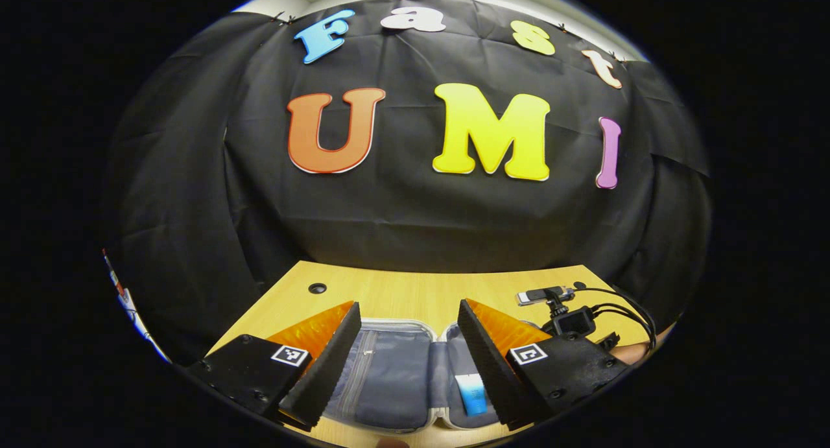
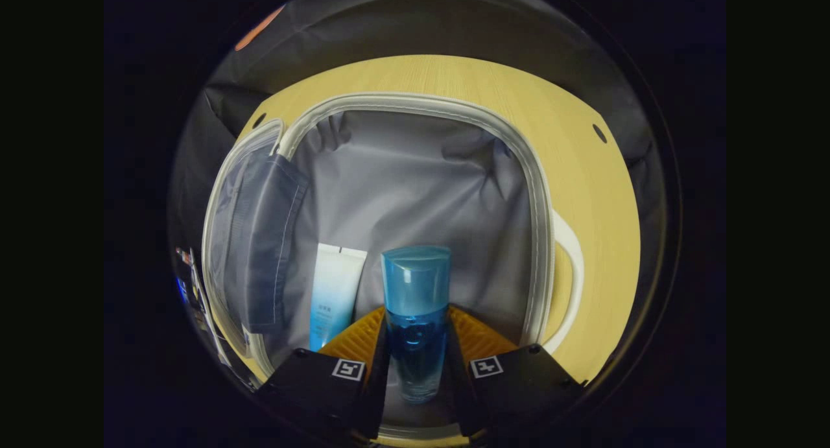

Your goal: First open the suitcase, pack the skin care products into it, and then close the suitcase.

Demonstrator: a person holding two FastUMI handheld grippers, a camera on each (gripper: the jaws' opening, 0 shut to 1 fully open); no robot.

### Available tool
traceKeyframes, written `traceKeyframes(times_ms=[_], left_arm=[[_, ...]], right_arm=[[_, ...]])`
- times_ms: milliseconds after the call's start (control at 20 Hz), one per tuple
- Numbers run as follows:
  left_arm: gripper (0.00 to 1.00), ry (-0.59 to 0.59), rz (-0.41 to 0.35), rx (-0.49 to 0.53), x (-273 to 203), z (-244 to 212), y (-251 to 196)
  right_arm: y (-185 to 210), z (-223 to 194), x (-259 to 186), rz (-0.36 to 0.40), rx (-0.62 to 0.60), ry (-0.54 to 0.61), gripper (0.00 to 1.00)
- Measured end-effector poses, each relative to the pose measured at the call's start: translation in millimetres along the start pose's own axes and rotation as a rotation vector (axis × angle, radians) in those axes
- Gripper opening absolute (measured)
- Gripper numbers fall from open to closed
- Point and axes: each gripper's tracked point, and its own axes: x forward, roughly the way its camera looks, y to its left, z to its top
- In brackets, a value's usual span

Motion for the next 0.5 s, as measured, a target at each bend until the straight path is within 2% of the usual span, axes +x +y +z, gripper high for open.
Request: traceKeyframes(times_ms=[150,200,300,350,500], left_arm=[[0.96,0.026,0.026,-0.032,3,-8,20],[0.96,0.035,0.038,-0.045,3,-12,28],[0.97,0.062,0.065,-0.083,7,-23,51],[0.97,0.072,0.087,-0.102,9,-29,67],[0.96,0.11,0.136,-0.188,16,-52,118]], right_arm=[[1,-1,0,0.01,0.018,0.007,0.43],[0,-1,-4,0.014,0.03,0.005,0.4],[-2,-3,-9,0.031,0.045,0.003,0.45],[3,-4,-18,0.067,0.05,-0.008,0.46],[9,4,-61,0.14,0.033,-0.113,0.74]])
